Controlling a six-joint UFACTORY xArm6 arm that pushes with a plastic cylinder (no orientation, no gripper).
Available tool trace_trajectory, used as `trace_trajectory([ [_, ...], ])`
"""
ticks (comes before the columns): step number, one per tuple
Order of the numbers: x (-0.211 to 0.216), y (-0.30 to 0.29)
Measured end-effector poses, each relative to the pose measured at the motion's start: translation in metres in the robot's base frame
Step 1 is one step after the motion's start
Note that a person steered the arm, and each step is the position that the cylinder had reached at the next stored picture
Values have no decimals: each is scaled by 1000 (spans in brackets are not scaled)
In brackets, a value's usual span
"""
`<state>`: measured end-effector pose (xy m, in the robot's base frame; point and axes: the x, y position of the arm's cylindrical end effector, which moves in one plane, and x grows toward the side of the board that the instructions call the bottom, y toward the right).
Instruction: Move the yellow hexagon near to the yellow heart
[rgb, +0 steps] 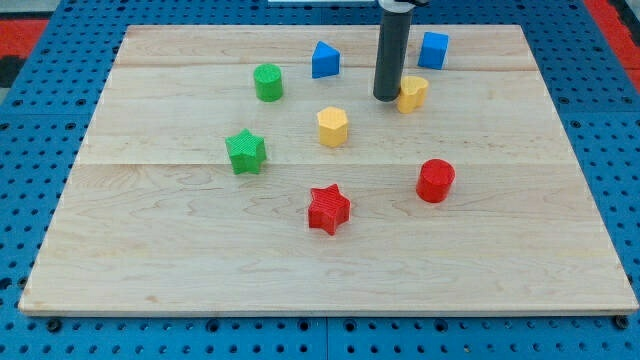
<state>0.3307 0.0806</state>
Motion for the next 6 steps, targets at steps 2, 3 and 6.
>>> trace_trajectory([
  [2,39,-82],
  [3,56,-133],
  [6,110,-106],
])
